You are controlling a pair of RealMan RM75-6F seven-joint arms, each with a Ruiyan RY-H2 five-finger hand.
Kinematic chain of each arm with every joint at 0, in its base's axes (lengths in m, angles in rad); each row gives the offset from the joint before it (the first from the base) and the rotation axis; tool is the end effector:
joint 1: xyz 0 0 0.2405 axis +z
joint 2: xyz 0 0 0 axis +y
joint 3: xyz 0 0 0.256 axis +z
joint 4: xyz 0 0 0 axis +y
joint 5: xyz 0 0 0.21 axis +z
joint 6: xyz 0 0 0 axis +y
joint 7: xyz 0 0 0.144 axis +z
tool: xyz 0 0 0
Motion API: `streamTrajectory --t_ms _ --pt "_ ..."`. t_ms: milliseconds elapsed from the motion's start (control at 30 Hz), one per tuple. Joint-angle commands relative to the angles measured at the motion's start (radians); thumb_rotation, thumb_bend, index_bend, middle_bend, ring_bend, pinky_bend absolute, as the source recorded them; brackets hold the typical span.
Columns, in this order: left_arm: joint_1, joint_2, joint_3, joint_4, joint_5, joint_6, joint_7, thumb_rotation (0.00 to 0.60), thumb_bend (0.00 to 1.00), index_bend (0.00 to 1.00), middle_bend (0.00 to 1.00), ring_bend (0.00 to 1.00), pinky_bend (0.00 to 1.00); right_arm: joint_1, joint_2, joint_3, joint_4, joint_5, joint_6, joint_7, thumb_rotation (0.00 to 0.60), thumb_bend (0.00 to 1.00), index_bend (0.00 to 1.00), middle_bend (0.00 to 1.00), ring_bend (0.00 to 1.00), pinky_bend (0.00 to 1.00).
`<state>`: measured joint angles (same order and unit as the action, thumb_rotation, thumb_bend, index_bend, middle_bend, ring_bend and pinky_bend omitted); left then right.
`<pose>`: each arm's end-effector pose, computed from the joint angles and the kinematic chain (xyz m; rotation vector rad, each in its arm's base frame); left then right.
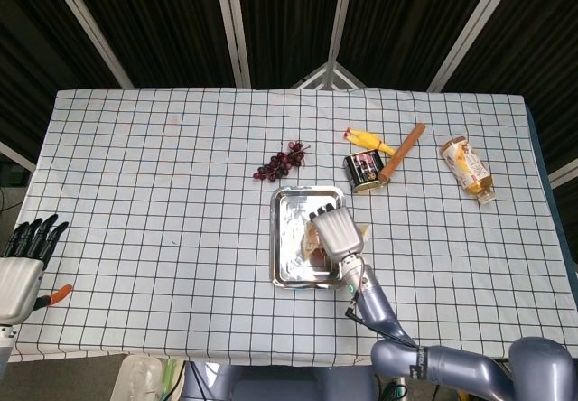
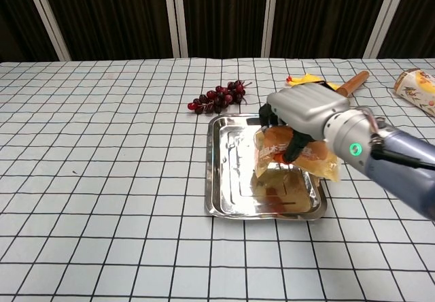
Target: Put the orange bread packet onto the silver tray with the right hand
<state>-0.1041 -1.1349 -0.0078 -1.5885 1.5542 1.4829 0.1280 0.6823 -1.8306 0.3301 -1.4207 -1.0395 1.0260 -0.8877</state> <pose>-0.3073 0.1781 0.1471 -1.5074 -0.7918 -0.8193 -0.1068 -0.3298 -0.0676 1.8227 -0.7282 0.7818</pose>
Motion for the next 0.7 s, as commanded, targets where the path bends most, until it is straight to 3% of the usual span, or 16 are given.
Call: streamTrajectory --t_ms 33,100,167,300,500,633,700 --pt "-0.002 0.002 -0.002 0.002 -0.004 -0.004 -0.004 0.6 0.05 0.0 0.0 0.0 0.04 0.04 -0.057 0.016 0.062 0.041 0.031 -0.035 0.6 0.35 0.12 0.21 0.17 0.51" --pt "-0.002 0.001 -0.001 0.002 -0.003 -0.004 -0.004 0.6 0.05 0.0 0.0 0.0 0.04 0.04 -0.058 0.012 0.059 0.071 0.032 -0.043 0.6 0.31 0.01 0.06 0.04 0.4" --pt "-0.001 0.0 0.0 0.001 0.0 -0.003 -0.002 0.6 0.05 0.0 0.0 0.0 0.04 0.035 -0.043 0.01 0.025 0.113 0.037 -0.065 0.6 0.26 0.0 0.0 0.0 0.34" --pt "-0.002 -0.004 0.001 0.001 0.001 -0.005 0.008 0.6 0.05 0.0 0.0 0.0 0.04 0.011 0.009 0.001 -0.092 0.133 0.097 -0.094 0.6 0.21 0.0 0.0 0.0 0.29" --pt "-0.003 -0.009 0.003 -0.001 0.001 -0.008 0.023 0.6 0.05 0.0 0.0 0.0 0.04 -0.067 0.142 -0.033 -0.356 0.111 0.226 -0.11 0.6 0.2 0.0 0.0 0.0 0.29" --pt "-0.002 -0.01 0.005 -0.003 0.004 -0.005 0.028 0.6 0.05 0.0 0.0 0.0 0.04 -0.138 0.262 -0.088 -0.517 0.047 0.314 -0.101 0.6 0.2 0.0 0.0 0.0 0.28" --pt "0.0 -0.01 0.005 -0.004 0.007 -0.001 0.028 0.6 0.05 0.0 0.0 0.0 0.04 -0.196 0.342 -0.14 -0.566 -0.021 0.368 -0.068 0.6 0.2 0.0 0.0 0.0 0.23"
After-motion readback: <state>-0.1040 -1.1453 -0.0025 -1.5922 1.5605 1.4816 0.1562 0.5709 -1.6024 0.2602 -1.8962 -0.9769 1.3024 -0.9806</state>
